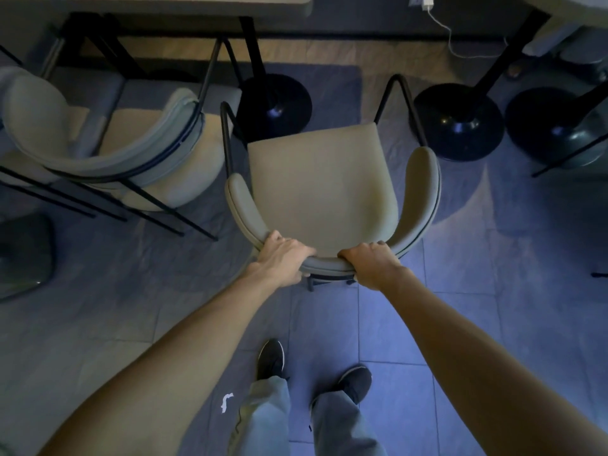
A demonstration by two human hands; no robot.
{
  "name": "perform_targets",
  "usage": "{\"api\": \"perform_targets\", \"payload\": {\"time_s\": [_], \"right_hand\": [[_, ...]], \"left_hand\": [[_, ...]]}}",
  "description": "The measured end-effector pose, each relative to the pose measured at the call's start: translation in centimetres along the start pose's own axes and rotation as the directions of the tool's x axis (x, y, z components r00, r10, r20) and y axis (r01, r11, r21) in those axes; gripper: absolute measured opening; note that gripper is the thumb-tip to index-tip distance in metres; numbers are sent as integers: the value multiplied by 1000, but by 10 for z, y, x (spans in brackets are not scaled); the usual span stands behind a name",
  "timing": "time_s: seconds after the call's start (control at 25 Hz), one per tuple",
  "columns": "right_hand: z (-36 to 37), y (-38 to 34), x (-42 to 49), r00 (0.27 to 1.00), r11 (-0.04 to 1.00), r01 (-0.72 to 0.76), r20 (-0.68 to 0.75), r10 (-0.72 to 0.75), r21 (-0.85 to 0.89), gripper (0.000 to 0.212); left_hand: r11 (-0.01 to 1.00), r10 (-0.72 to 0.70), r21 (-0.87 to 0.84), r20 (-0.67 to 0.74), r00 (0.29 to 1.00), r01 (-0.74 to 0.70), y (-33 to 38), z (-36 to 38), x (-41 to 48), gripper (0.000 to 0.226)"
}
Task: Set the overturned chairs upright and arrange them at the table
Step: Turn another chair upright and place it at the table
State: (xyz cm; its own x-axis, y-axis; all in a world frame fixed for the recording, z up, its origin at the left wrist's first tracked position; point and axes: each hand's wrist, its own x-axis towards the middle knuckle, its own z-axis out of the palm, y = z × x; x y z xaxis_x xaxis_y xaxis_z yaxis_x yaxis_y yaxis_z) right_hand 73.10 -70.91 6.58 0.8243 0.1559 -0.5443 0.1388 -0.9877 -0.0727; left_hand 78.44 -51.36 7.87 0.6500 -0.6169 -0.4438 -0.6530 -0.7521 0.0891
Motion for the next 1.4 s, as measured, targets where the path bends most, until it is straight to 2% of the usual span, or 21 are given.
{"api": "perform_targets", "payload": {"time_s": [0.12,0.24,0.32,0.48,0.64,0.92,1.2,1.4], "right_hand": [[-13,2,18,994,997,-77,-73,76,-7,36],[-20,9,35,971,989,-147,-194,138,-29,30],[-29,12,51,968,990,-142,-209,139,0,29],[-50,18,81,975,990,-134,-174,140,46,25],[-72,24,117,969,989,-139,-197,147,53,22],[-97,34,160,967,988,-139,-204,150,67,24],[-113,33,160,978,981,-181,-95,187,66,28],[-110,31,158,972,979,-196,-125,201,51,25]], "left_hand": [[992,-125,27,-70,990,127,-9,-4,18,29],[979,-185,65,-123,975,194,-23,-11,38,34],[973,-198,82,-182,963,215,-32,-15,50,35],[997,-65,-46,-208,976,56,-37,-18,72,44],[983,-88,-176,-203,975,53,-69,-43,102,41],[984,-67,-174,-197,978,33,-103,-68,142,37],[983,-34,-184,-187,982,-1,-105,-72,142,36],[985,-25,-173,-240,970,-17,-105,-66,142,35]]}}
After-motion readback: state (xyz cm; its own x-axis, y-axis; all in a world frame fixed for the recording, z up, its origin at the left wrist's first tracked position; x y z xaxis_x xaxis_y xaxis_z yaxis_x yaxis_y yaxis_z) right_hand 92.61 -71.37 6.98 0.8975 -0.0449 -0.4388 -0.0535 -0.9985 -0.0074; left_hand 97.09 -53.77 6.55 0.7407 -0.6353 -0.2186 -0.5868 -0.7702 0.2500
